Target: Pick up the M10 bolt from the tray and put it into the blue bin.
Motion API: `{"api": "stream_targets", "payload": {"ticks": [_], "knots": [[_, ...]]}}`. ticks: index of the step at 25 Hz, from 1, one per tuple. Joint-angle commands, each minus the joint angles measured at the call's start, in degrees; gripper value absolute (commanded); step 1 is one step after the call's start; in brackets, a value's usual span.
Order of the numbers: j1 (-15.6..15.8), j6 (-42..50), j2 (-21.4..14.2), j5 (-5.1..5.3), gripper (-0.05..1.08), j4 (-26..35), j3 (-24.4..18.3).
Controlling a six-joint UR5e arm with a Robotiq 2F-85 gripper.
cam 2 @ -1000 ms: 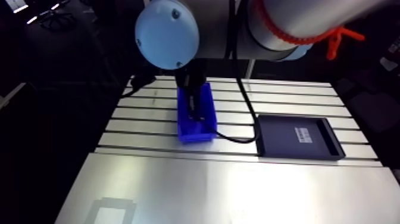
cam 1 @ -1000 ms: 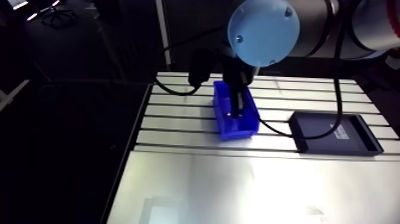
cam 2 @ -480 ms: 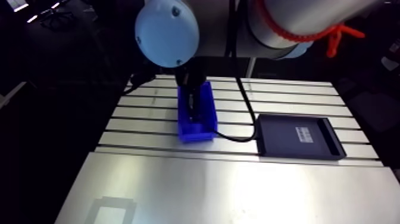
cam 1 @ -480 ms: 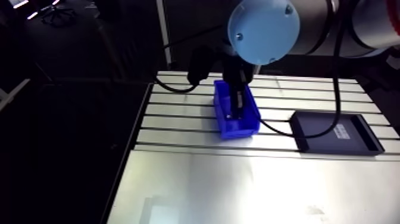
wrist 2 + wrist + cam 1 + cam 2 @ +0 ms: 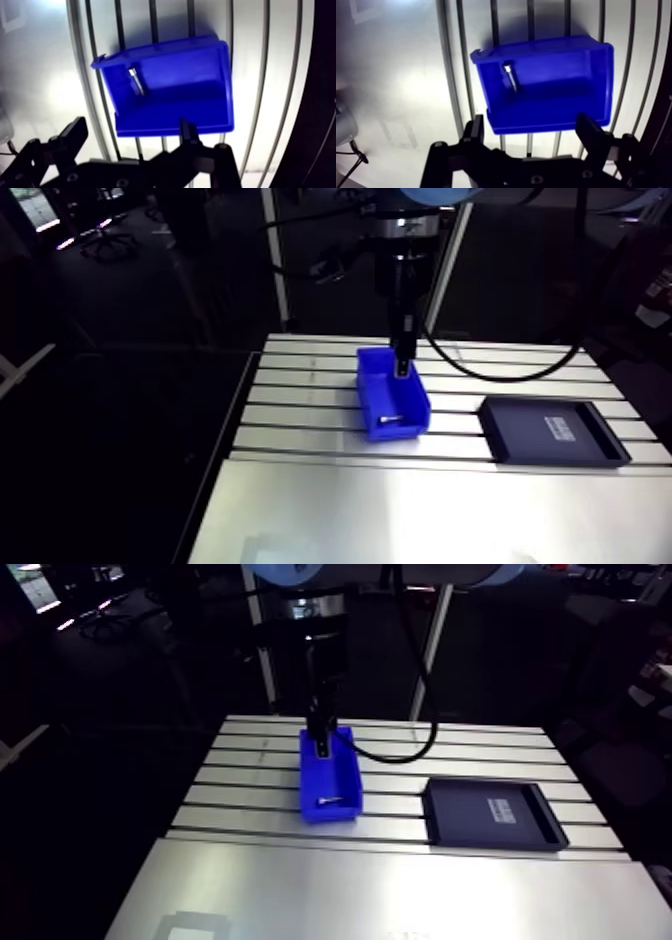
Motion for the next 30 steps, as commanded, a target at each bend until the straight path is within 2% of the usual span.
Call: {"api": "stream_targets", "payload": {"ticks": [1,5,12,20,24,30], "knots": [[-0.1,4.8,-3.0,0.21,0.01,16.2,-9.2],[-0.5,15.0,-3.8,0.30,0.01,16.4,-13.1],[-0.5,33.8,-3.6,1.97,0.01,16.6,-18.9],[-1.4,58.9,-2.6,1.71,0.01,17.0,-24.5],[-3.0,67.5,-2.7,1.80,0.01,17.8,-26.0],[-5.1,76.7,-2.8,2.06,0.01,23.5,-28.9]]}}
